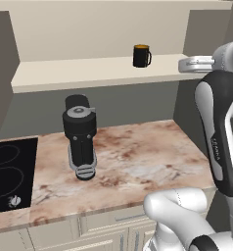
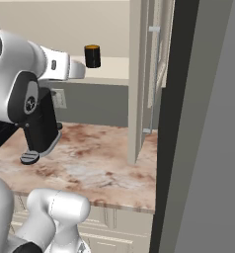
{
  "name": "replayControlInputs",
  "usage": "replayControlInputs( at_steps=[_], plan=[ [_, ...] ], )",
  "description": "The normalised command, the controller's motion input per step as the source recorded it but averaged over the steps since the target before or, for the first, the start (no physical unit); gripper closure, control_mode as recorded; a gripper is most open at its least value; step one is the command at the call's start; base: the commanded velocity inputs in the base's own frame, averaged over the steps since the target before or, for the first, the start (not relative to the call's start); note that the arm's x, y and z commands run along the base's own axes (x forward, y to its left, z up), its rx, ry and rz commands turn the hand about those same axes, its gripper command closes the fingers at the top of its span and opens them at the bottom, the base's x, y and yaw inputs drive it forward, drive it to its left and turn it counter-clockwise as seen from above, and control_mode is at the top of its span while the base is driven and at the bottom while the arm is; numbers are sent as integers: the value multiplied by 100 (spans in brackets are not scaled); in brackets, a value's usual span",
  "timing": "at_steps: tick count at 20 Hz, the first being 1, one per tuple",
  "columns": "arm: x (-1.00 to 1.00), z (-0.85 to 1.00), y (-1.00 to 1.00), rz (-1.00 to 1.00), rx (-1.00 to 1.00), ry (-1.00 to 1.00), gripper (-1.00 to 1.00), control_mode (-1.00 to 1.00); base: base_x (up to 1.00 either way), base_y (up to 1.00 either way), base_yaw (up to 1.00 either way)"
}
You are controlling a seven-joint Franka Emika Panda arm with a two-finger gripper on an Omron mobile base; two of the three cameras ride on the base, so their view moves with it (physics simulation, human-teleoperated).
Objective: Open the cabinet directly in front. Then move the beer and the mug to the dining counter with the jar on it.
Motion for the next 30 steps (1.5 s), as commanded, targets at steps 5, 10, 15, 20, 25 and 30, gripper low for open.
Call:
replayControlInputs(
  at_steps=[5,10,15,20,25,30],
  plan=[
    [23,0,0,0,0,0,-100,-100,0,0,0],
    [23,0,0,1,0,0,-100,-100,0,0,0],
    [18,-1,0,5,0,-1,-100,-100,0,0,0],
    [16,-2,3,3,0,-5,-100,-100,0,0,0],
    [28,-5,5,2,0,-1,-100,-100,0,0,0],
    [30,-11,5,2,0,0,-100,-100,0,0,0]
  ],
)
